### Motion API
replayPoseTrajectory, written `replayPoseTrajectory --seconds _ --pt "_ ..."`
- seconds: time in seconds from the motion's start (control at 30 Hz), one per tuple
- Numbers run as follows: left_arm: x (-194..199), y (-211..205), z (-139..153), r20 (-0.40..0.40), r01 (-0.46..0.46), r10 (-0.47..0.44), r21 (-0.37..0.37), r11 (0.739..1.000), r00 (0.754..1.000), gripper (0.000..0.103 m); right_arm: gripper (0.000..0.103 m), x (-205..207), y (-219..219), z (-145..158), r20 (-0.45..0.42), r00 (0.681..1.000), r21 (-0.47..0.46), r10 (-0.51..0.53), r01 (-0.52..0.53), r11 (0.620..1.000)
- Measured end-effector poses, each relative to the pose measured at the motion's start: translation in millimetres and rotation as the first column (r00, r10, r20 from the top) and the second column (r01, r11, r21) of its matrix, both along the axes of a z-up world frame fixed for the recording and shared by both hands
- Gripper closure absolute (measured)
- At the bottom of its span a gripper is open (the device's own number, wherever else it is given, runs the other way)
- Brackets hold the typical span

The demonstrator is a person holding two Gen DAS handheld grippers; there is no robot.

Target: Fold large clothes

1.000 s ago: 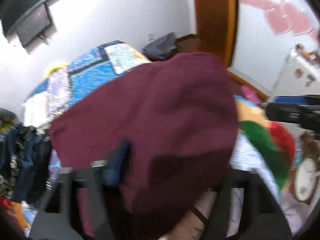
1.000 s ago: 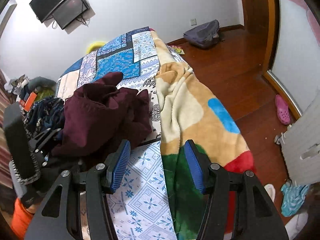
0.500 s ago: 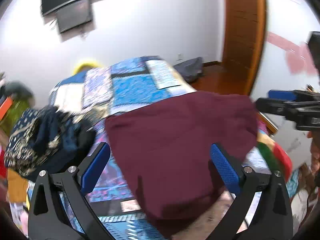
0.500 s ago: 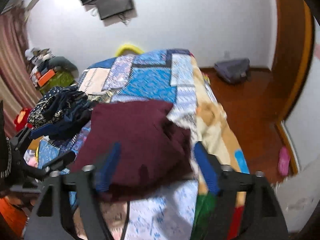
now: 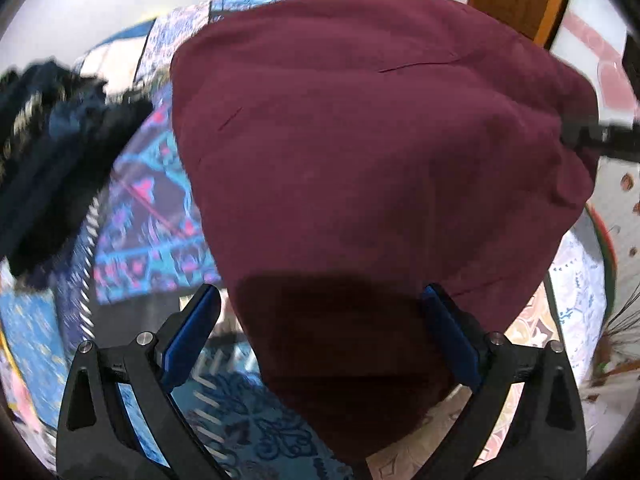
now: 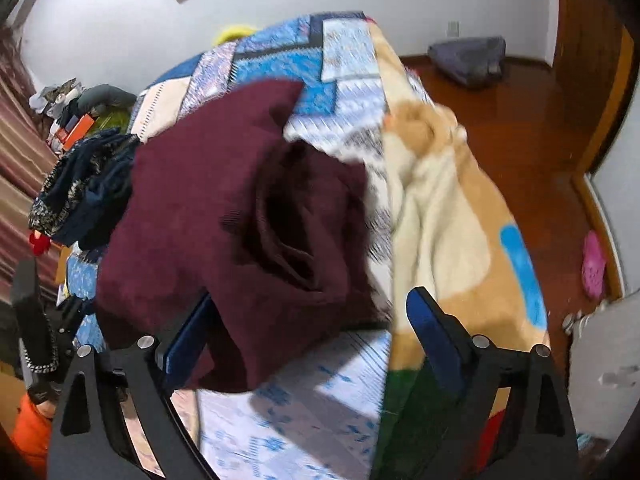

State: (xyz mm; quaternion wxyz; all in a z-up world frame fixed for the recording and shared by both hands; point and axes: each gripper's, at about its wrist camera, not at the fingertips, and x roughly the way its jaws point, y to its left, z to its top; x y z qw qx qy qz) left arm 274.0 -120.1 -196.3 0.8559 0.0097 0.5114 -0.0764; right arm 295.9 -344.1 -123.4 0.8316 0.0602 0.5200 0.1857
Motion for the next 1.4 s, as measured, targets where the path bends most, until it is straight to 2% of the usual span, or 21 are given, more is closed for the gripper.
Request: replayPoseTrajectory --seconds 0.07,0.23,0.3,0.47,0.63,0.73,0.83,0.93,1.0,1.07,1.2,1.3,1.4 --pt "-2.5 5.6 6.5 0.003 -0.014 0.014 -0.016 1.0 1.0 0.002 0.011 -4.0 -3.3 -0.3 -0.006 1.0 -0.004 0.001 -0.001 1.0" --pt "-16.9 15.8 33.9 0.081 -0.02 0.017 0.039 0.999 0.997 0.002 0.011 -15.0 5.5 27.8 0.06 0.998 -0.113 0.029 -0.023 0.993" --pt "-23.9 21.2 46.9 0.12 -0.03 0.023 0.05 0.998 0.993 0.002 0.011 -16.5 6.4 37.4 0.091 0.995 -0.129 0.039 -0.027 0.991" --pt "-28.4 41.5 79.4 0.219 -0.086 0.072 0.055 0.995 0.973 0.002 0.009 -15.9 13.0 55.5 0.145 0.987 -0.102 0.067 -0.053 0.993" --pt "-15.6 66.5 93.1 0.246 -0.148 0.138 0.02 0.989 0.959 0.002 0.009 -3.0 25.0 65.9 0.156 0.983 -0.046 0.093 -0.087 0.995" --pt "-1.8 79.0 88.9 0.218 -0.169 0.177 -0.057 0.984 0.96 0.002 0.009 14.7 37.0 65.7 0.143 0.983 -0.024 0.117 -0.114 0.993" --pt "11.4 85.9 79.8 0.159 -0.178 0.2 -0.138 0.974 0.967 0.002 0.009 34.2 40.4 53.1 0.087 0.99 0.0 0.115 -0.115 0.993" --pt "31.4 90.6 56.4 0.038 -0.185 0.203 -0.273 0.944 0.978 0.002 0.009 52.9 33.4 29.6 -0.023 0.995 0.044 0.094 -0.093 0.995" --pt "41.2 90.6 42.0 -0.028 -0.193 0.195 -0.325 0.926 0.98 0.002 0.009 59.6 25.2 14.5 -0.074 0.994 0.052 0.076 -0.072 0.996" --pt "46.7 87.4 31.0 -0.062 -0.204 0.195 -0.342 0.917 0.979 0.002 0.009 64.2 14.9 1.6 -0.113 0.992 0.098 0.064 -0.053 0.994" --pt "55.2 78.9 16.4 -0.083 -0.185 0.166 -0.35 0.918 0.983 0.002 0.003 66.5 -1.3 -24.2 -0.192 0.98 0.209 0.052 -0.011 0.978" --pt "63.7 83.1 4.2 -0.138 -0.208 0.163 -0.431 0.878 0.977 0.002 0.002 71.0 -6.2 -35.3 -0.244 0.967 0.277 0.072 -0.002 0.961" --pt "73.1 89.9 -8.8 -0.209 -0.234 0.143 -0.525 0.818 0.967 0.002 0.0 78.3 -4.6 -42.0 -0.299 0.947 0.336 0.12 -0.013 0.942"
